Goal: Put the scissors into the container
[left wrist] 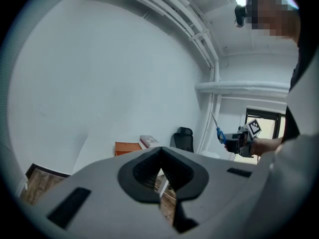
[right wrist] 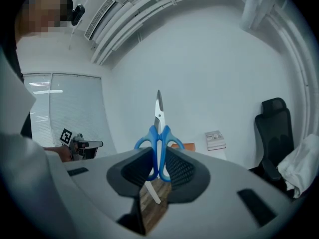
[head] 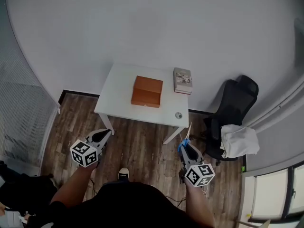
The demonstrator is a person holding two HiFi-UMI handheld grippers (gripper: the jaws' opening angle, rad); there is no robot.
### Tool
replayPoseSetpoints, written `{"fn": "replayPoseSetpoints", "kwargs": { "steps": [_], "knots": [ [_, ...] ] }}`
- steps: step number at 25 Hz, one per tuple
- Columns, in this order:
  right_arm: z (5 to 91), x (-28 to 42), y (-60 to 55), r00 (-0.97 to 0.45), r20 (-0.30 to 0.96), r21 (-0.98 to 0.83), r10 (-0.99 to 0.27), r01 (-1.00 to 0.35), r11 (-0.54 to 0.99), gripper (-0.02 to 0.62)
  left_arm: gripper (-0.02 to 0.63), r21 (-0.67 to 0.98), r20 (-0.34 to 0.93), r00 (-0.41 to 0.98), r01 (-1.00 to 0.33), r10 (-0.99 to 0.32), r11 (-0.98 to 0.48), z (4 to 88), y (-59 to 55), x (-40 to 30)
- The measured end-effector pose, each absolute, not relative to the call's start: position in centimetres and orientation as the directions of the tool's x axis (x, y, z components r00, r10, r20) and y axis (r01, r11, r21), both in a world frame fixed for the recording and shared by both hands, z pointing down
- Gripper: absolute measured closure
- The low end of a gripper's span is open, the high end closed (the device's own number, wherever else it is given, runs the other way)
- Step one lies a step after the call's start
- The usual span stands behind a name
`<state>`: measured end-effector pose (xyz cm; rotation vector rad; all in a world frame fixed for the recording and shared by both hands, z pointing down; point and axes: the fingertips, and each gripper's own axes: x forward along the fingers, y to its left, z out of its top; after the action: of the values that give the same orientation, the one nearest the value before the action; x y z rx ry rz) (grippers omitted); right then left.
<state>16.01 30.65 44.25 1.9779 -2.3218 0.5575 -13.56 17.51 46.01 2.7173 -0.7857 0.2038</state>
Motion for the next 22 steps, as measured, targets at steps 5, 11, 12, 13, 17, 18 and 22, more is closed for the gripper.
{"fn": "replayPoseSetpoints", "kwargs": {
  "steps": [5,11,12,13,17,18,22],
  "knots": [
    [44.5,14.7,27.6,-0.188,0.269,-0.246,-0.945,-0.962,0.122,0.511,0.597,0.256,0.224,0.852,-0.52,-0.473,-0.815,46.5,14.1,-13.6],
    [44.2,13.1,24.7,-0.183,0.274,-0.239,-0.944,-0.964,0.117,0.511,0.597,0.265,0.219,0.87,-0.489,-0.442,-0.831,46.8,10.9,-13.5],
    [44.1,12.9,24.4,-0.179,0.273,-0.237,-0.945,-0.965,0.114,0.511,0.597,0.266,0.217,0.872,-0.484,-0.438,-0.833,46.8,10.5,-13.6],
    [44.0,12.6,24.1,-0.175,0.273,-0.236,-0.946,-0.965,0.111,0.511,0.597,0.267,0.216,0.875,-0.48,-0.433,-0.836,46.8,10.1,-13.8],
    [43.7,11.8,23.3,-0.153,0.271,-0.238,-0.95,-0.967,0.087,0.511,0.597,0.268,0.206,0.885,-0.461,-0.417,-0.846,46.8,8.5,-14.5],
    [43.7,11.7,23.1,-0.147,0.273,-0.238,-0.951,-0.968,0.081,0.511,0.597,0.268,0.203,0.887,-0.457,-0.414,-0.848,46.7,8.2,-14.7],
    [43.6,11.3,22.2,-0.128,0.272,-0.249,-0.954,-0.967,0.059,0.511,0.597,0.266,0.194,0.893,-0.446,-0.406,-0.854,46.7,6.9,-15.4]
  ]
}}
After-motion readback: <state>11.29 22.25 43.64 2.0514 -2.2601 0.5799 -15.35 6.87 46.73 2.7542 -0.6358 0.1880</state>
